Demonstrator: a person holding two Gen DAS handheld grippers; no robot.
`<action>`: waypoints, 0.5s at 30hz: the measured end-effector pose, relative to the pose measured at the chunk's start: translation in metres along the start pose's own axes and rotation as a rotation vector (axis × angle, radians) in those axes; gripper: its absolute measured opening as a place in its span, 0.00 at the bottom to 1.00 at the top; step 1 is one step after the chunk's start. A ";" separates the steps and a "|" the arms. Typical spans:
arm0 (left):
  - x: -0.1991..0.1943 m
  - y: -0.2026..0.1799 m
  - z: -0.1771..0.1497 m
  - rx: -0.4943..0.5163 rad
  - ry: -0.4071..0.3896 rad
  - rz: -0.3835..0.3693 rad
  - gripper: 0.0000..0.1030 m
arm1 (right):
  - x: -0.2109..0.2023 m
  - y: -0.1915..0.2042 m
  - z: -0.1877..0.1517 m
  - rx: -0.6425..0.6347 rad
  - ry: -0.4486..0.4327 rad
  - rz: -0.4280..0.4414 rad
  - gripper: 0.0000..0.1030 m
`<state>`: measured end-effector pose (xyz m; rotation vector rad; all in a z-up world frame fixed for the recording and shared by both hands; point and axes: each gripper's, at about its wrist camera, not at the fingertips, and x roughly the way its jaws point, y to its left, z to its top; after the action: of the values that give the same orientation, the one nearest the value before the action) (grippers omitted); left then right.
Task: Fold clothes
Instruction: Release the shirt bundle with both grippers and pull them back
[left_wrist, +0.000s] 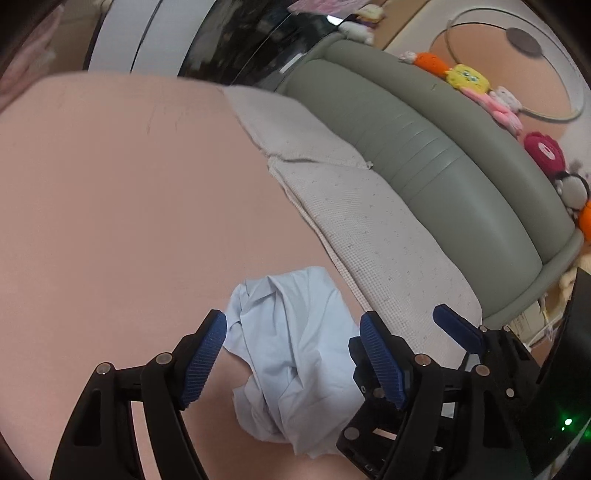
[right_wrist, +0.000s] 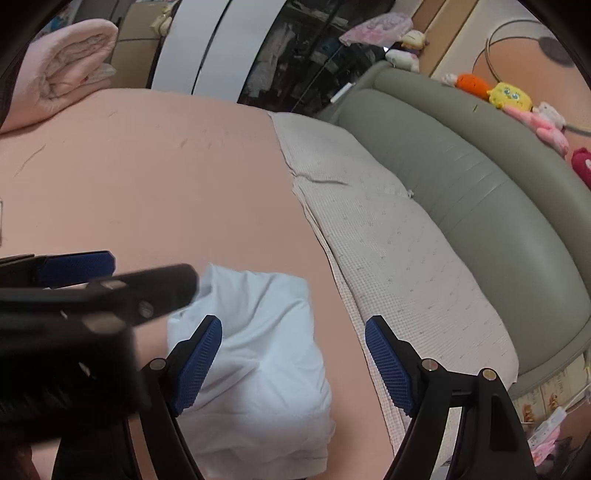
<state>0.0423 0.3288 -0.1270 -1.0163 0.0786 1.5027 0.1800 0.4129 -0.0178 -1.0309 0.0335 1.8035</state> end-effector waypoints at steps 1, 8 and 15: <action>-0.006 -0.002 -0.002 0.012 -0.005 0.000 0.72 | -0.001 0.000 0.000 0.003 -0.007 0.003 0.78; -0.036 -0.025 -0.008 0.148 -0.060 0.050 0.76 | -0.026 -0.012 -0.005 0.094 0.017 0.087 0.78; -0.061 -0.052 -0.030 0.325 -0.100 0.138 0.79 | -0.063 -0.017 -0.015 0.113 0.026 0.086 0.78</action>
<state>0.0924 0.2766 -0.0814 -0.6855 0.3166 1.6010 0.2101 0.3673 0.0208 -0.9853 0.1966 1.8438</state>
